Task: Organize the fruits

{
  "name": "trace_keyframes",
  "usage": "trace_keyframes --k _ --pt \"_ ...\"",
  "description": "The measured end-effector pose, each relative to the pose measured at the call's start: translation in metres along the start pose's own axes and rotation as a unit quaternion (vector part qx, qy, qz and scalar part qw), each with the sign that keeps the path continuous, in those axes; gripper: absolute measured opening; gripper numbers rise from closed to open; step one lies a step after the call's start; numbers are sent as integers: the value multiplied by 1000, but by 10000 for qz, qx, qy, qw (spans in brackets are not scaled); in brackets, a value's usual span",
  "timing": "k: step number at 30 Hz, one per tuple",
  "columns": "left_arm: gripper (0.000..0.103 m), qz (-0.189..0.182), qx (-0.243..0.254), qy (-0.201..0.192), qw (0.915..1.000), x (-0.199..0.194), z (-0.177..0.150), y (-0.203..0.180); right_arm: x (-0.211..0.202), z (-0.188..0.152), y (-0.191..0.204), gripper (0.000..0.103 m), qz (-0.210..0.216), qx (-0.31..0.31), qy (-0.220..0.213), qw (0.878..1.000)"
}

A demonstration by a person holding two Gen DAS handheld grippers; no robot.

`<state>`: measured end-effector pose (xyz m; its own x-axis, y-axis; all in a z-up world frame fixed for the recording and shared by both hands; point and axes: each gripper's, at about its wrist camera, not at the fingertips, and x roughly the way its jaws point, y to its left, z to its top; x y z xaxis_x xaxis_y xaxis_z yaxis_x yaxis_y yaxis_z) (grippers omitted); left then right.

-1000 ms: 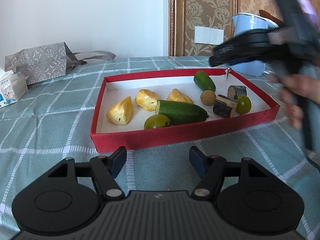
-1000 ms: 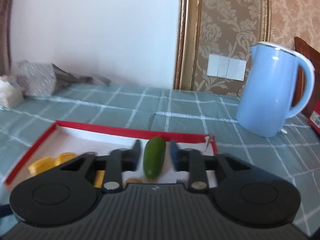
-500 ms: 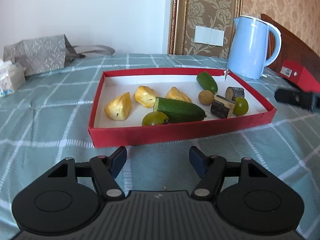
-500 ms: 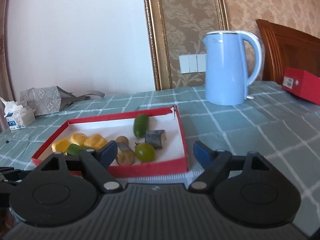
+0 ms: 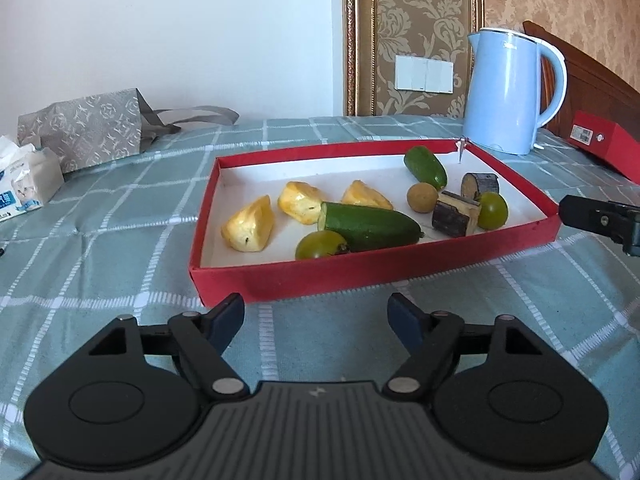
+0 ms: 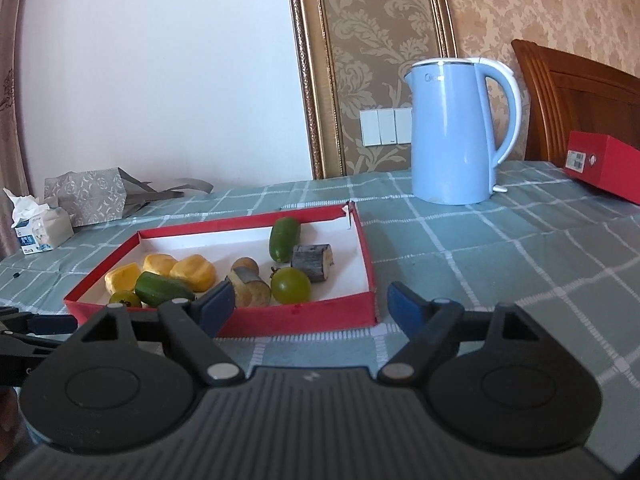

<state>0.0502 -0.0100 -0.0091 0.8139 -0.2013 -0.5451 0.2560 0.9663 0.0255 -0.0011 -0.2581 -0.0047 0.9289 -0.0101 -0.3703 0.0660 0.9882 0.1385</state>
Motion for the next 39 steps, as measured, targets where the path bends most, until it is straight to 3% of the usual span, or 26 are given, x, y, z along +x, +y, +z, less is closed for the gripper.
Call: trace_keyframes --k 8,13,18,24,39 --pt "79 113 57 -66 9999 -2 0 -4 1 -1 3 82 178 16 89 9998" --pt "79 244 62 -4 9997 0 0 -8 -4 -2 32 82 303 -447 130 9985" --pt "79 242 -101 6 9997 0 1 -5 -2 -5 65 82 4 -1062 120 9943" --pt "79 414 -174 -75 9990 -2 1 -4 8 -2 72 82 -138 -984 326 9945" --pt "79 314 -370 -15 9988 -2 3 -1 16 -3 73 83 -114 -909 423 9949"
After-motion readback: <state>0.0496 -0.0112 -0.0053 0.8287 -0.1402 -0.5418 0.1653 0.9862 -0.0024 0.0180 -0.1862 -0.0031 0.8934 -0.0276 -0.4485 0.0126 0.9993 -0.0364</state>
